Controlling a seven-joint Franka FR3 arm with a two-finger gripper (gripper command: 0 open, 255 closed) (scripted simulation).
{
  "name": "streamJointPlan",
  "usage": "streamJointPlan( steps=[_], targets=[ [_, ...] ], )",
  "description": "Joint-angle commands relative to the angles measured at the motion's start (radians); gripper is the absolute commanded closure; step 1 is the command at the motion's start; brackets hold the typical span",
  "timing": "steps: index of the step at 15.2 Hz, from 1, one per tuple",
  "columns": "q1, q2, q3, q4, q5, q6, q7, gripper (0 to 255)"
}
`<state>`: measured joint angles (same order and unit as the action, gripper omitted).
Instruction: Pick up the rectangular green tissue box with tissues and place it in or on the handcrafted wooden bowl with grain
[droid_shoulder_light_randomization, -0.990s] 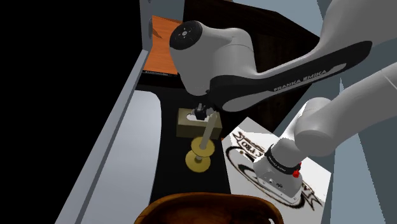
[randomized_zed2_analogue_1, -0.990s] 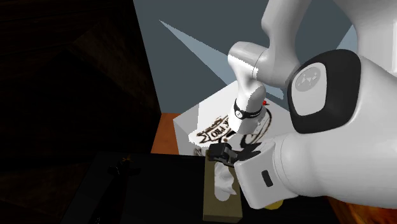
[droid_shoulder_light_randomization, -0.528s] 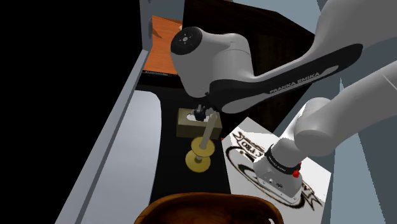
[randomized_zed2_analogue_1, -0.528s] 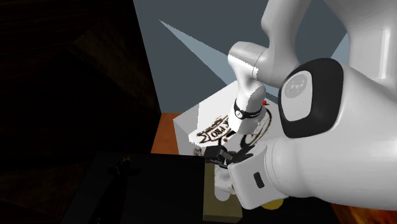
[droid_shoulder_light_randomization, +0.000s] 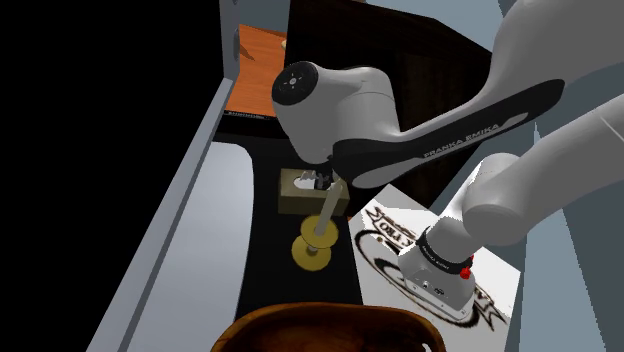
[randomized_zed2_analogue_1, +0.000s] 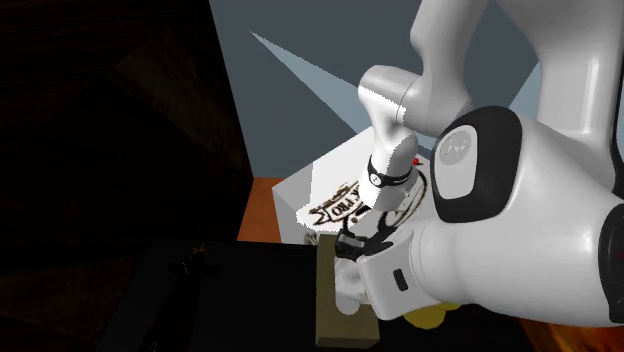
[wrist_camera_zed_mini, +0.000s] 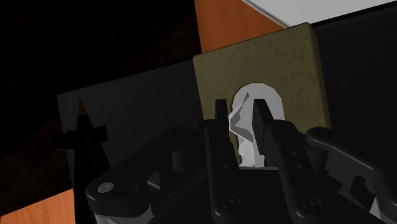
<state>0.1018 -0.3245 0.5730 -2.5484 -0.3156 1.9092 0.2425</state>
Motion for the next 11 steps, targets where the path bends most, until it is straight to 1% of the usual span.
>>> streamJointPlan(
  steps=[1, 5, 11],
  targets=[
    [0.001, 0.004, 0.002, -0.001, 0.001, 0.004, 0.001, 255],
    [0.002, -0.001, -0.001, 0.001, 0.002, -0.001, -0.006, 255],
    [0.012, -0.055, -0.019, 0.040, 0.026, -0.077, -0.058, 255]
  ],
)
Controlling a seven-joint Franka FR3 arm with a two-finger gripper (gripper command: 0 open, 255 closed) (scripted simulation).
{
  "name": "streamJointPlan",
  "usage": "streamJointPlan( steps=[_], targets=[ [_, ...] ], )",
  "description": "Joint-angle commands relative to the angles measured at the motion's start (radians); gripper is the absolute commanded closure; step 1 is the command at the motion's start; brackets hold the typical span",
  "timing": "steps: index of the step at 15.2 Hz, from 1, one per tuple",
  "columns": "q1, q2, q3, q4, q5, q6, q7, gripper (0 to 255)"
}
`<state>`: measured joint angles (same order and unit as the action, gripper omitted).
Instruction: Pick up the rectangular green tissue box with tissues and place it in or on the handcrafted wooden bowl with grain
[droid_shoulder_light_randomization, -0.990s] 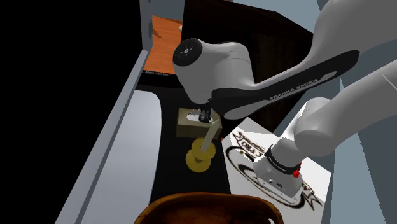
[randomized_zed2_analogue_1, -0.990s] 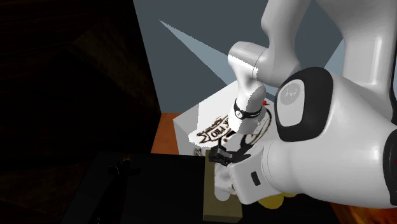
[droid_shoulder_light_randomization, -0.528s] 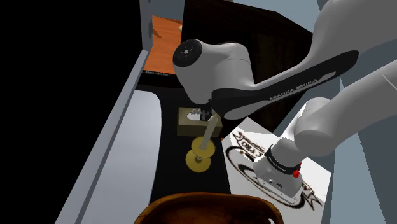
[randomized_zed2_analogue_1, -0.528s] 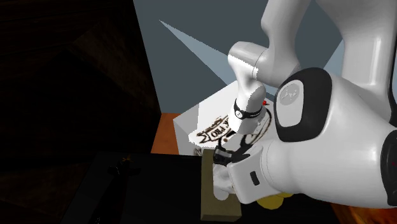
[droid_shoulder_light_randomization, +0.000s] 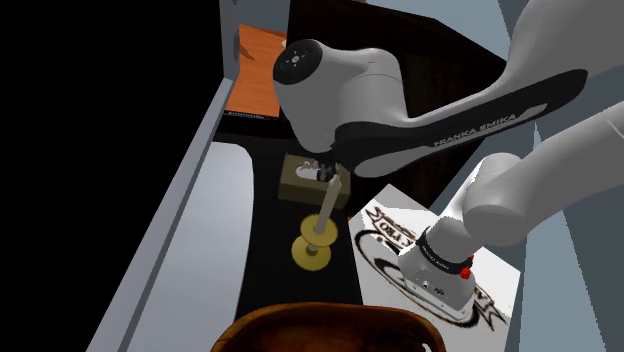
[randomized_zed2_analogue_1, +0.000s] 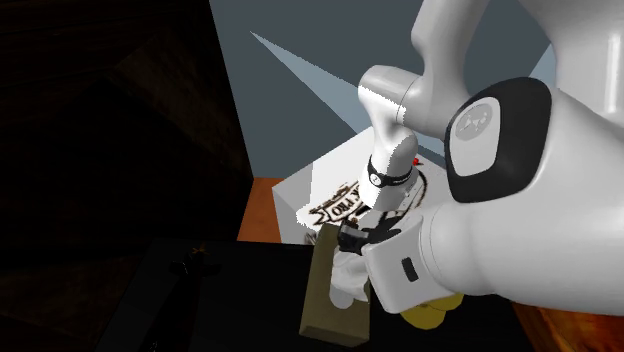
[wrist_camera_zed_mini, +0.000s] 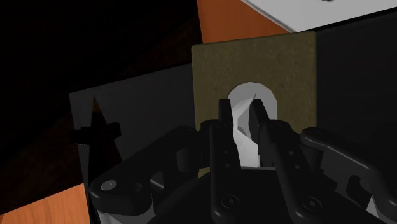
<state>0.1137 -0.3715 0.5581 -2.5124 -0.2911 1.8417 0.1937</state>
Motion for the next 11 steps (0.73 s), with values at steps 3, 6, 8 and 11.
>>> streamJointPlan(
  steps=[3, 6, 8, 11],
  targets=[
    [0.004, -0.030, -0.012, 0.027, 0.010, -0.047, -0.032, 255],
    [0.007, -0.050, -0.020, 0.051, 0.016, -0.084, -0.054, 255],
    [0.008, -0.062, -0.025, 0.069, 0.019, -0.109, -0.068, 255],
    [0.010, -0.077, -0.032, 0.097, 0.023, -0.147, -0.089, 255]
  ],
)
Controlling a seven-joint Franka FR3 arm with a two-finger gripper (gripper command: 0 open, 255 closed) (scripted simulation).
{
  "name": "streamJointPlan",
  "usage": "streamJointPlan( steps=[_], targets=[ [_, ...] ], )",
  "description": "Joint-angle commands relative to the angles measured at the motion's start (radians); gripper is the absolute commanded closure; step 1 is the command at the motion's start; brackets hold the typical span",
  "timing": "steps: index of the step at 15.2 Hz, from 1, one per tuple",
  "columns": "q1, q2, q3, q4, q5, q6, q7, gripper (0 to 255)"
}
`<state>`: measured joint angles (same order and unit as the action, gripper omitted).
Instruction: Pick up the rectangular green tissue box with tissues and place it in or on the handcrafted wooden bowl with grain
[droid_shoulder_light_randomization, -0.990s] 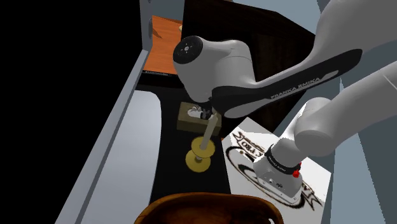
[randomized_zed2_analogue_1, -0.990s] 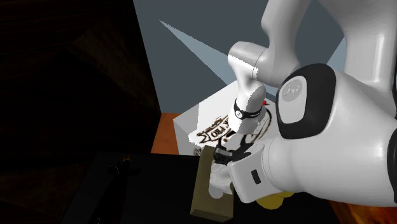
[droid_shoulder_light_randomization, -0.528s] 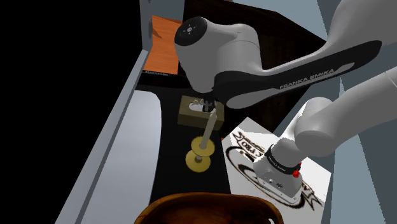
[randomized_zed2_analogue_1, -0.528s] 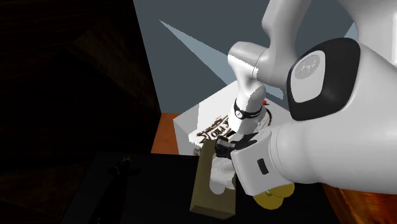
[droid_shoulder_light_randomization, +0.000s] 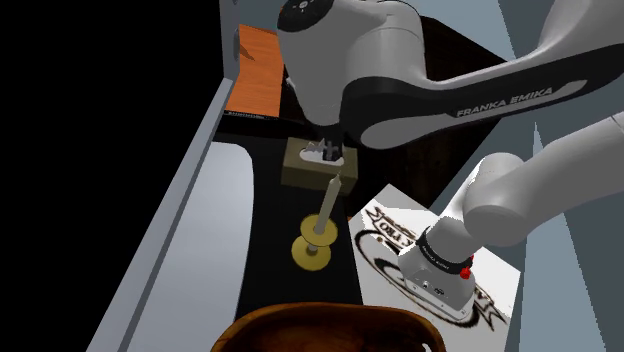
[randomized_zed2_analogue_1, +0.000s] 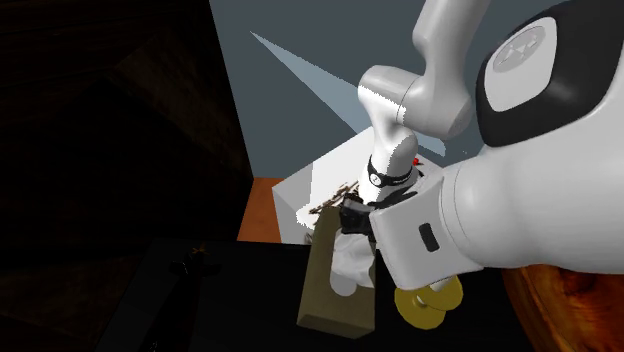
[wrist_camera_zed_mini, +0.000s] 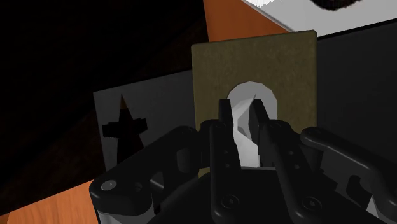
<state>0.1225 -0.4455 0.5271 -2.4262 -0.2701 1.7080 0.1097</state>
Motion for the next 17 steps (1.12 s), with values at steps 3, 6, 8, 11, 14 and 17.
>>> streamJointPlan(
  steps=[3, 6, 8, 11, 14, 17],
  targets=[
    [0.001, -0.016, -0.007, 0.040, 0.003, -0.050, -0.024, 255],
    [0.001, -0.027, -0.013, 0.071, 0.004, -0.086, -0.042, 255],
    [0.000, -0.032, -0.016, 0.092, 0.004, -0.111, -0.054, 255],
    [-0.001, -0.039, -0.021, 0.126, 0.003, -0.147, -0.071, 255],
    [-0.003, -0.043, -0.025, 0.162, 0.001, -0.183, -0.088, 255],
    [-0.006, -0.046, -0.029, 0.199, -0.002, -0.218, -0.104, 255]
  ],
)
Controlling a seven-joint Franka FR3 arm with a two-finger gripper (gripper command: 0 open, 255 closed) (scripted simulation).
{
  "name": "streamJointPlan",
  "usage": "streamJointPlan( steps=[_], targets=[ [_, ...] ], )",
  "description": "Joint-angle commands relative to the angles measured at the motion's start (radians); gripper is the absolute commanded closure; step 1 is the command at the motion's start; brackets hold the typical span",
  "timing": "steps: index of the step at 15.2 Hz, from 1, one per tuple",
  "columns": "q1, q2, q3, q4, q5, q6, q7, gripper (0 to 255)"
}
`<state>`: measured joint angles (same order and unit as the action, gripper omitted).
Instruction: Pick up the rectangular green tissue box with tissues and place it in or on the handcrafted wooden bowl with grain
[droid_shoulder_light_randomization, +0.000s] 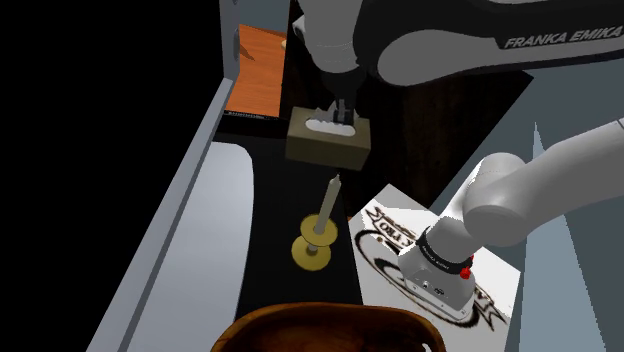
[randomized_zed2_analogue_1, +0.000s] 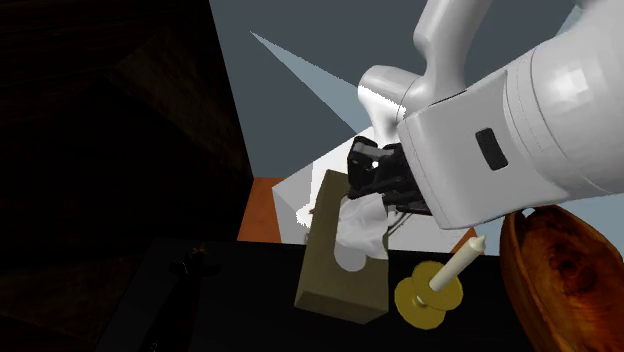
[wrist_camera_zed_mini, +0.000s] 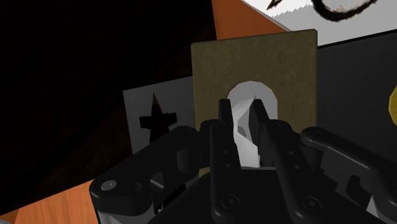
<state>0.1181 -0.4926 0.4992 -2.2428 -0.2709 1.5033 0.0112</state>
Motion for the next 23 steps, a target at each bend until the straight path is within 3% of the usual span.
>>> streamJointPlan(
  steps=[1, 9, 16, 23],
  targets=[
    [-0.002, 0.001, -0.002, 0.028, -0.003, -0.025, -0.011, 255],
    [-0.011, 0.005, -0.007, 0.123, -0.013, -0.108, -0.046, 255],
    [0.040, -0.007, 0.116, 0.198, 0.088, -0.239, 0.084, 255],
    [0.060, 0.041, 0.268, 0.329, 0.181, -0.361, 0.250, 255]
  ],
)
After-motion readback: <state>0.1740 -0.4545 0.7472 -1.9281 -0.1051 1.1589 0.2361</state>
